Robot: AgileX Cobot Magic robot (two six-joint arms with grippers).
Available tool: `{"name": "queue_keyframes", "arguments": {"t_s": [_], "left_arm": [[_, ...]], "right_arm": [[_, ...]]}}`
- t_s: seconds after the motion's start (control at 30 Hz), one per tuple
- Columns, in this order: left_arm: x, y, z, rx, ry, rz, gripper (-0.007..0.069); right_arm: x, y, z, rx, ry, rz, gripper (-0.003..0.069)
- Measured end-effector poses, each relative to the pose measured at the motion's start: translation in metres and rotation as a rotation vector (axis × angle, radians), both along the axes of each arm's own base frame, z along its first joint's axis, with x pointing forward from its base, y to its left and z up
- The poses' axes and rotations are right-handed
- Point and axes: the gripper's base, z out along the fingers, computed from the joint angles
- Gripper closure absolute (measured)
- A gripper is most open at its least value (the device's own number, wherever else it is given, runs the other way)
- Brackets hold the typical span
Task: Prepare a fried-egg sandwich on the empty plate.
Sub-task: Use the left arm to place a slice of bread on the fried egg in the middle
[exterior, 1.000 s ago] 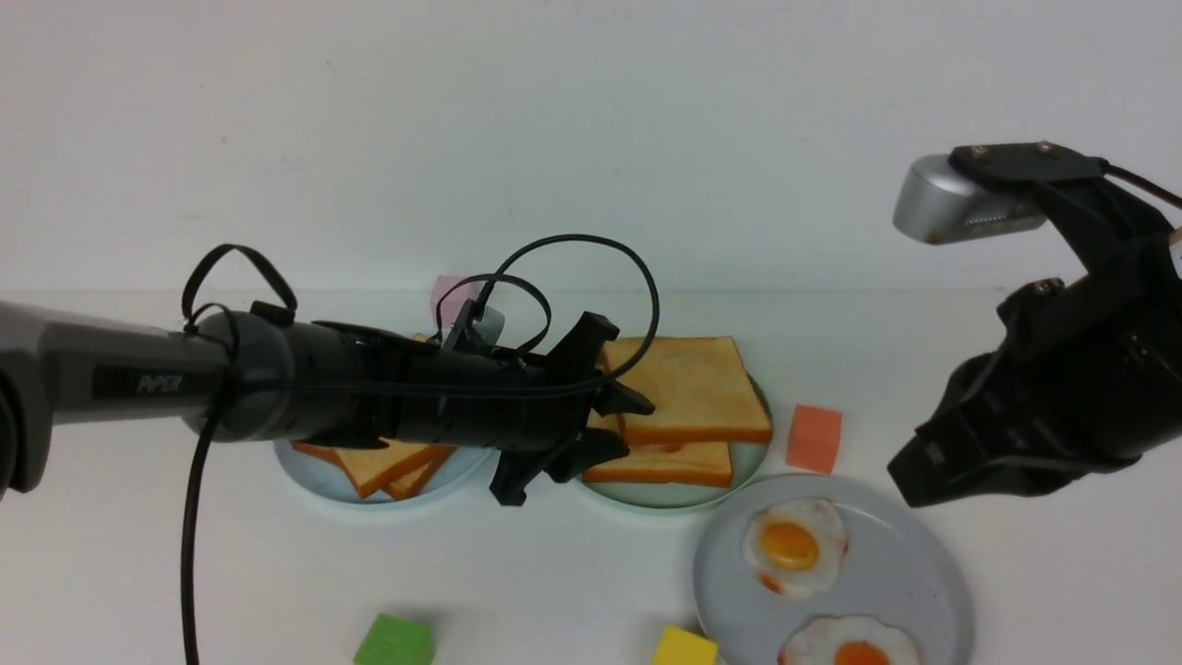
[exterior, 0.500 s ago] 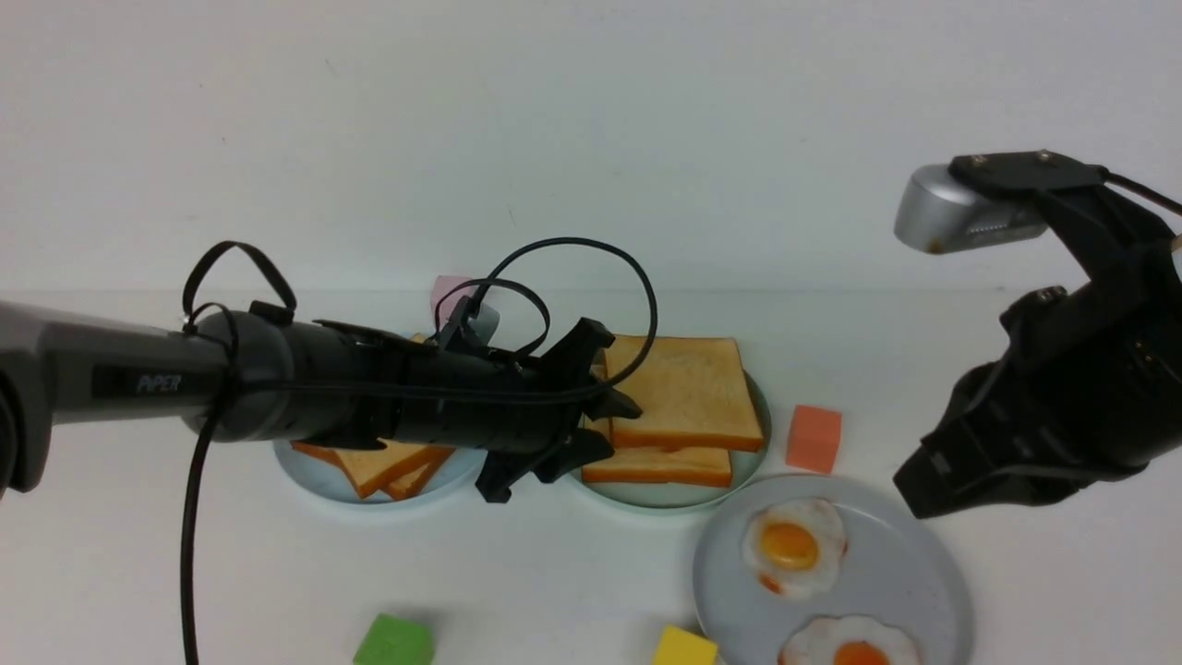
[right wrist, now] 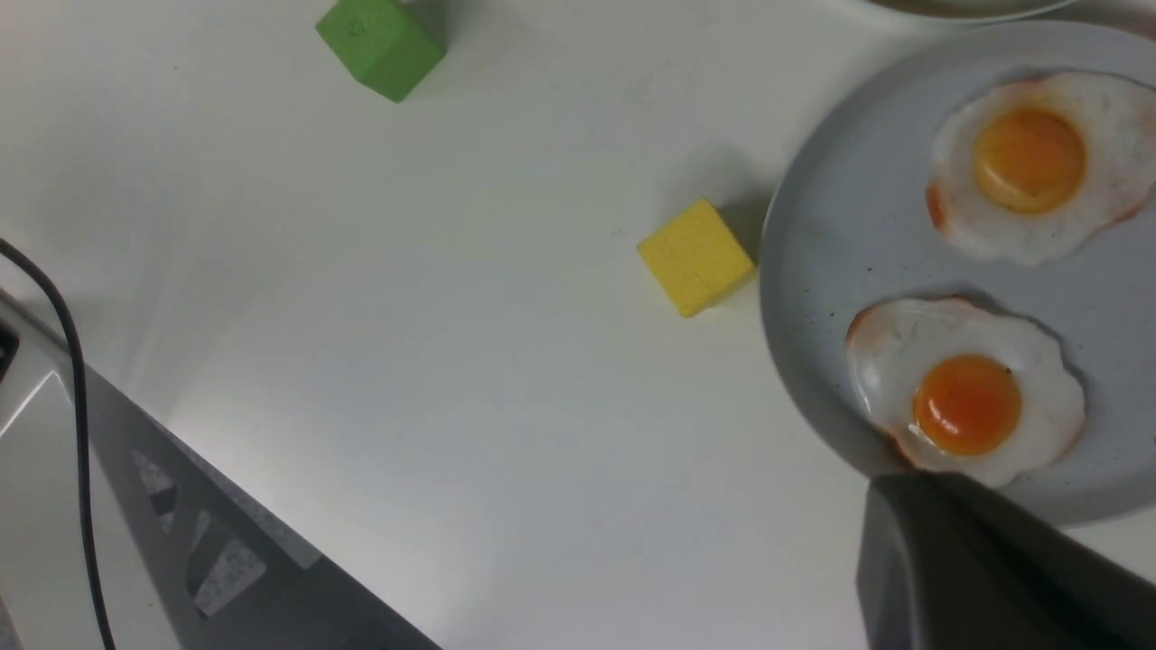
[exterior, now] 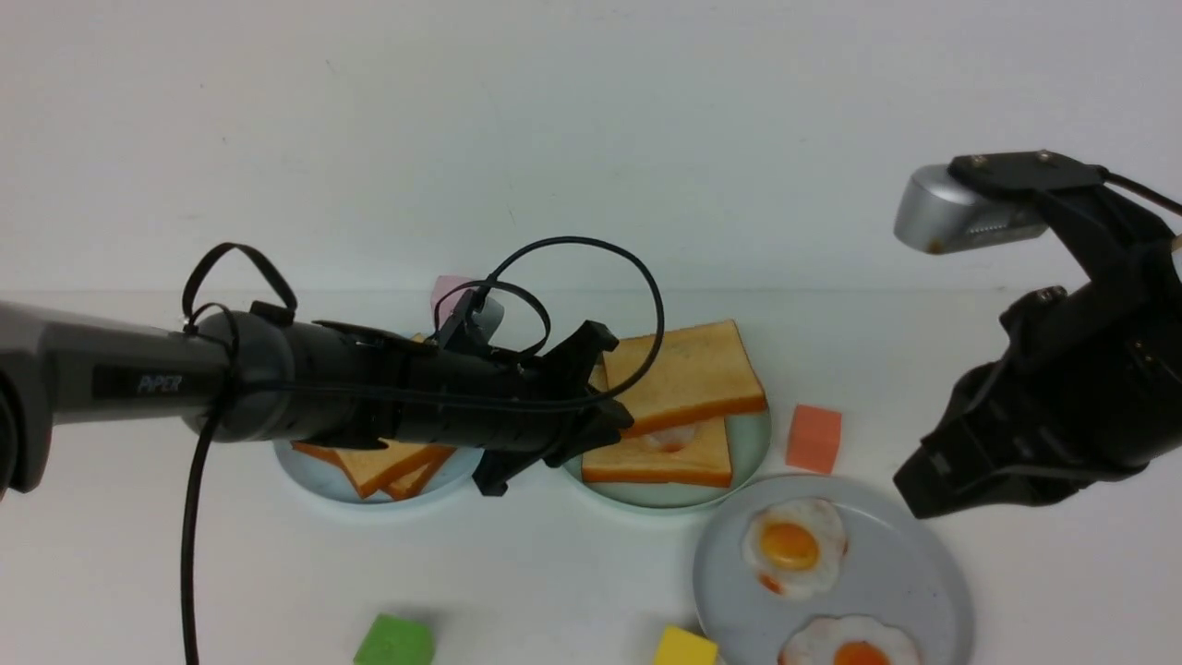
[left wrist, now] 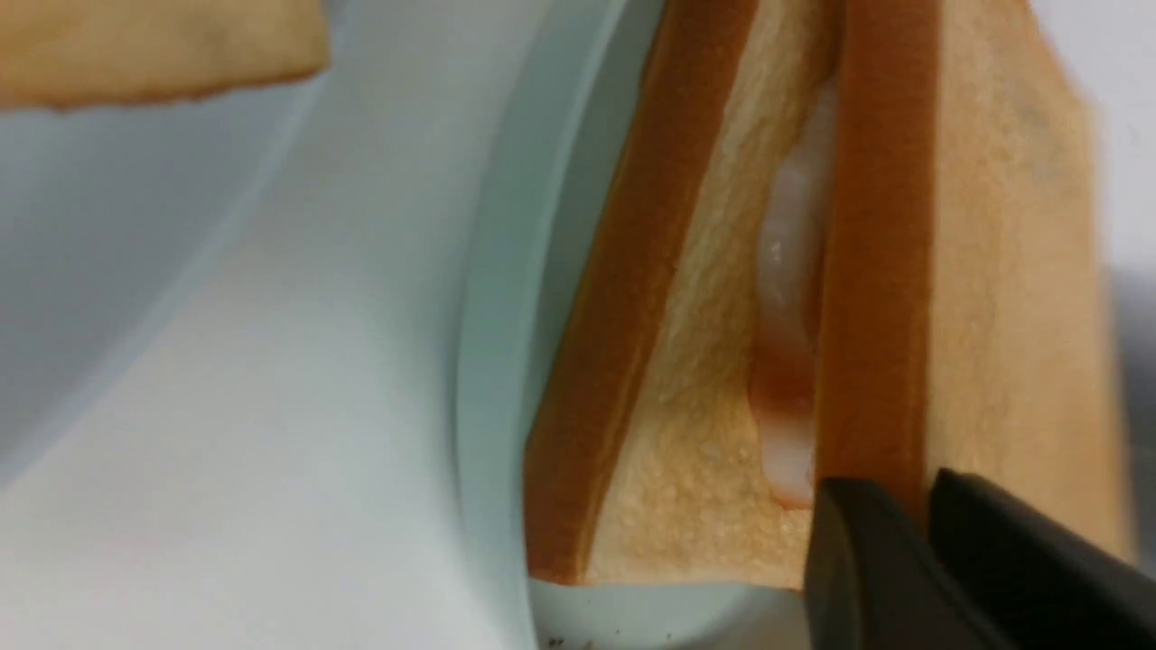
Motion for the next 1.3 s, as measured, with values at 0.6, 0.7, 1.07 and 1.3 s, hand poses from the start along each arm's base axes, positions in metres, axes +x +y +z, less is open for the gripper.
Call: {"name": "queue_keyframes", "arguments": {"t_s": [0.6,0.7,1.07,1.3], "left_arm": [[-0.017,0.011,0.032,0.113,-0.179,-0.091,0.0636],[-0.024,0.013,0.027,0.135,-0.18,-0.122,0.0636],[-0.029,0.015,-0.004,0.198,-0.136,-0.169,0.0636],[-0.028,0.015,-0.005,0.218,-0.151,-0.186,0.0613]], "right_arm": [[0.0,0.0,0.0,0.0,0.0,0.0,0.0652],[0.0,0.0,0.0,0.0,0.0,0.0,0.0651],[0.0,0.0,0.0,0.0,0.0,-0.001,0.0651],[0.0,0.0,0.0,0.0,0.0,-0.001,0.0651]]}}
